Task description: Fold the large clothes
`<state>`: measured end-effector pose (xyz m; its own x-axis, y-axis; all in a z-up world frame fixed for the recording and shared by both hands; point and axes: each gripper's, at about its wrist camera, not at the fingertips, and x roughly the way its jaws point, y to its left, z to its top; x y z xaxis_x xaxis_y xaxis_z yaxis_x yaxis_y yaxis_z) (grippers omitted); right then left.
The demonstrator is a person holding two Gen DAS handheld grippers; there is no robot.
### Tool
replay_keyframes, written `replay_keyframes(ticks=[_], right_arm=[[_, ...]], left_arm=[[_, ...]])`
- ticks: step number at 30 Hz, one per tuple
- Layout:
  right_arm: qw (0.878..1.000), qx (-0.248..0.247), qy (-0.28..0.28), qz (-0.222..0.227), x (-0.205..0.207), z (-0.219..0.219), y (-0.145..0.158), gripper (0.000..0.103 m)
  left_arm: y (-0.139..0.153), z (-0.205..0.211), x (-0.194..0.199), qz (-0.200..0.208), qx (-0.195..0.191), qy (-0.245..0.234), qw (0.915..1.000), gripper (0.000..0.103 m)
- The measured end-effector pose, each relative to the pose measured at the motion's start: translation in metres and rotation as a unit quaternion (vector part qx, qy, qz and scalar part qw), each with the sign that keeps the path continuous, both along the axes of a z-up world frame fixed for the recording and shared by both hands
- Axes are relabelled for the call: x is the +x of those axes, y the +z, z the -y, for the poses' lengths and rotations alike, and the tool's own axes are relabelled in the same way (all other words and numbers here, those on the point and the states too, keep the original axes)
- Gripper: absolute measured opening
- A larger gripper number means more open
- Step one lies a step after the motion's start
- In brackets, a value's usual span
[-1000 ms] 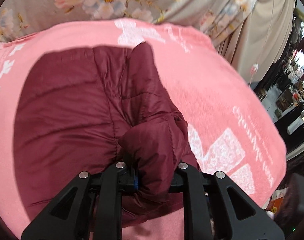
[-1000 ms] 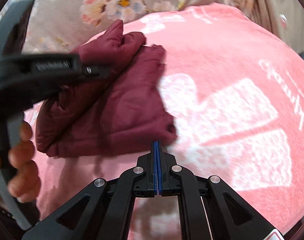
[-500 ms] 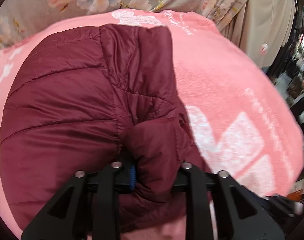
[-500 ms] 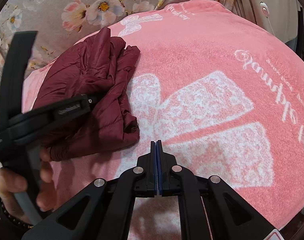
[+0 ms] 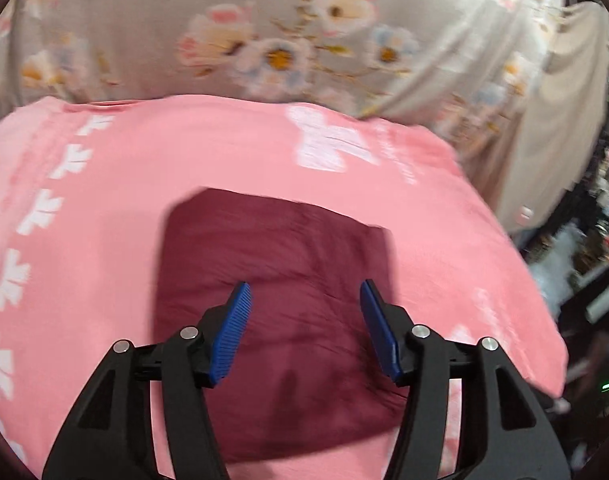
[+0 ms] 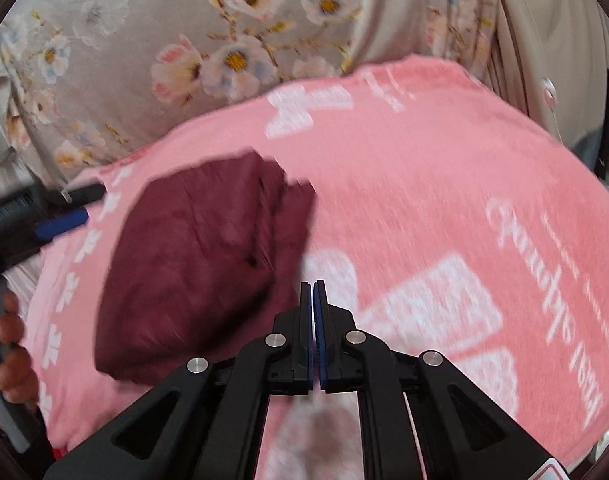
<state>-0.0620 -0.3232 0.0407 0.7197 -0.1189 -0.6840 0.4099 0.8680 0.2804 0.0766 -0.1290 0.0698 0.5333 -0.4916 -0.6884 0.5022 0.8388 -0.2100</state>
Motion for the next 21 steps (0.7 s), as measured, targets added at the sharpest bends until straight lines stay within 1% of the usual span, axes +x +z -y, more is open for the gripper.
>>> replay_keyframes(ticks=[2,4,5,6,7,8,10,13,17,21], right_arm=[[1.000,0.004,0.010,0.020,0.021,0.000,0.019,0.007],[0.999,0.009,0.017,0.035,0.041,0.000,0.034,0.011],[0.999,0.013,0.018,0.042,0.053,0.000,0.042,0.020],[0.999,0.016,0.019,0.048,0.062,0.000,0.047,0.038],[0.998,0.020,0.020,0.056,0.073,0.000,0.053,0.045],[0.998,0.020,0.019,0.059,0.080,0.000,0.056,0.049],[0.998,0.023,0.013,0.055,0.099,0.001,0.062,0.049],[0.998,0.050,0.000,0.037,0.121,0.010,0.055,0.049],[0.995,0.101,-0.018,0.006,0.139,0.025,0.028,0.049],[0.992,0.120,-0.029,-0.030,0.152,0.031,0.001,0.049]], left_arm=[[-0.001,-0.011,0.020,-0.007,0.009,0.025,0.9996,0.055],[-0.002,-0.020,0.034,-0.011,0.015,0.043,0.9989,0.055],[-0.003,-0.023,0.040,-0.010,0.020,0.051,0.9985,0.055],[-0.004,-0.026,0.045,-0.008,0.025,0.058,0.9980,0.055],[-0.005,-0.030,0.052,-0.006,0.031,0.065,0.9974,0.055],[-0.005,-0.033,0.058,-0.004,0.039,0.073,0.9965,0.055],[-0.008,-0.036,0.070,-0.004,0.051,0.085,0.9951,0.055],[-0.010,-0.043,0.086,-0.009,0.059,0.095,0.9937,0.055],[-0.013,-0.050,0.109,-0.029,0.051,0.106,0.9926,0.055],[-0.021,-0.049,0.126,-0.053,0.043,0.110,0.9916,0.055]])
